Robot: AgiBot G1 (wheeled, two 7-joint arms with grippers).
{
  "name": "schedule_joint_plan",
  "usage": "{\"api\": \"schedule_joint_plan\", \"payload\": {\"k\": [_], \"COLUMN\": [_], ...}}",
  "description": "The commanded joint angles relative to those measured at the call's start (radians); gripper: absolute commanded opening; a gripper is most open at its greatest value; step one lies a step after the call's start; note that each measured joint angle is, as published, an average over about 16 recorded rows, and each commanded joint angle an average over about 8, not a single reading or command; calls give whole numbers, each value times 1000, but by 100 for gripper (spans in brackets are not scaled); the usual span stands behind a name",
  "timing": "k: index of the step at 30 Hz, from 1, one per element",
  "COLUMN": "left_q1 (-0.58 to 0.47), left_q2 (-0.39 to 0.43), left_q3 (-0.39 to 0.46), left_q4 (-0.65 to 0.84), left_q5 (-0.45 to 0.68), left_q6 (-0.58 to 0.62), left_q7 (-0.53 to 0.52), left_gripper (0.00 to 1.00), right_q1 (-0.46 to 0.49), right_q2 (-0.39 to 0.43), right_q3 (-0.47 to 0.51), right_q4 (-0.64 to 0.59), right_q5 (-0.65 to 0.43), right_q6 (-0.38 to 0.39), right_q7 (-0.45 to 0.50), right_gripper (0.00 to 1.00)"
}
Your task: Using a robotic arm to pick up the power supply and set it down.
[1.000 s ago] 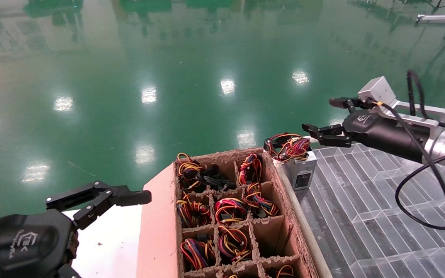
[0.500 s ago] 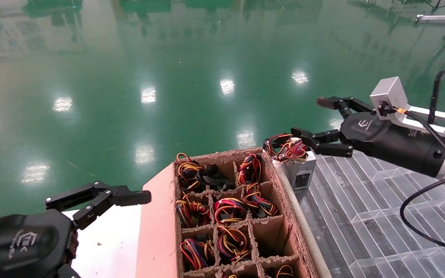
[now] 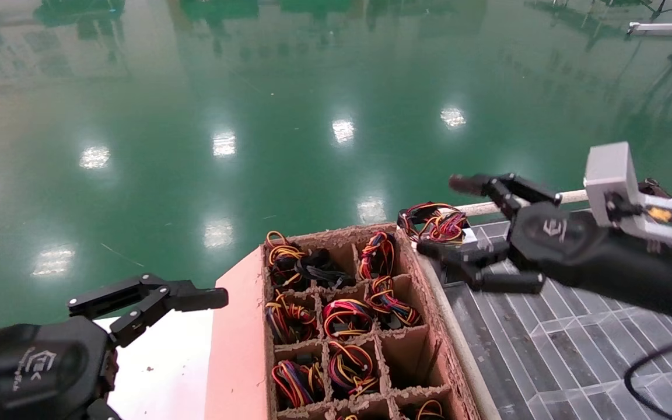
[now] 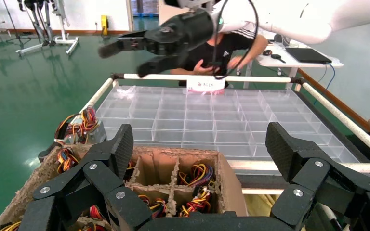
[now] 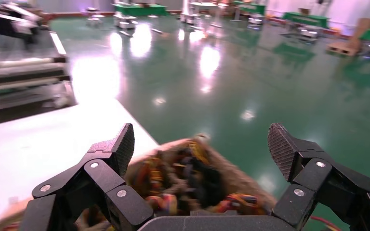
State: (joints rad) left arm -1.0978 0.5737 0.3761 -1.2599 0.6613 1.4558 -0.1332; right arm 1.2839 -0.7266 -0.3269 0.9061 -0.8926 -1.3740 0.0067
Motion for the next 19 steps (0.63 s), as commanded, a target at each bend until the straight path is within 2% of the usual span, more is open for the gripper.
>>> {"api": "schedule_joint_plan", "payload": {"k": [1,12,19], "left_q1": [0,0,0], "left_q2": [0,0,0], "left_q3": [0,0,0], "left_q4": [0,0,0], "left_q5": [0,0,0], "left_q6": [0,0,0], "left_q7": [0,0,0], "left_gripper": [100,100,100], "right_q1": [-25,-162,-197], "right_q2": [14,89,108], "right_q3": [6,37,44], "right_q4": [45,293,356], "right_q5": [19,126,152], "right_q6": [-14,-94,-114], "right_q7": [22,140,172], "right_gripper": [100,100,100]}}
